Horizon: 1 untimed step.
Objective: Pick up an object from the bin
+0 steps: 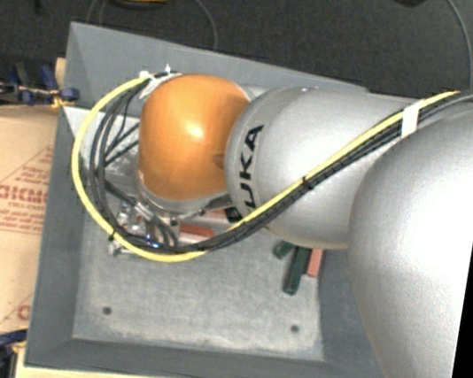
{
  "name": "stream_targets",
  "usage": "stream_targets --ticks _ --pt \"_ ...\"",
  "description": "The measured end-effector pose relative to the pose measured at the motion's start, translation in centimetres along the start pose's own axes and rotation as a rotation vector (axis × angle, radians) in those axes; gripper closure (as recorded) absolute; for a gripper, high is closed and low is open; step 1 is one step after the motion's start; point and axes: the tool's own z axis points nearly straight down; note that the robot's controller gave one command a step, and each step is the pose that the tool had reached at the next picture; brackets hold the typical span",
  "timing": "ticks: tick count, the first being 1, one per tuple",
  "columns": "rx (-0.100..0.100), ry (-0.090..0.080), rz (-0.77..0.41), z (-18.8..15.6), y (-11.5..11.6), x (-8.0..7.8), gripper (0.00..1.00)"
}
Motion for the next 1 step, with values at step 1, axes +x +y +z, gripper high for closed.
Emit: stream_targets --ticks 1 --pt "0.0 0.0 0.001 0.44 -0.01 0.02 1.0"
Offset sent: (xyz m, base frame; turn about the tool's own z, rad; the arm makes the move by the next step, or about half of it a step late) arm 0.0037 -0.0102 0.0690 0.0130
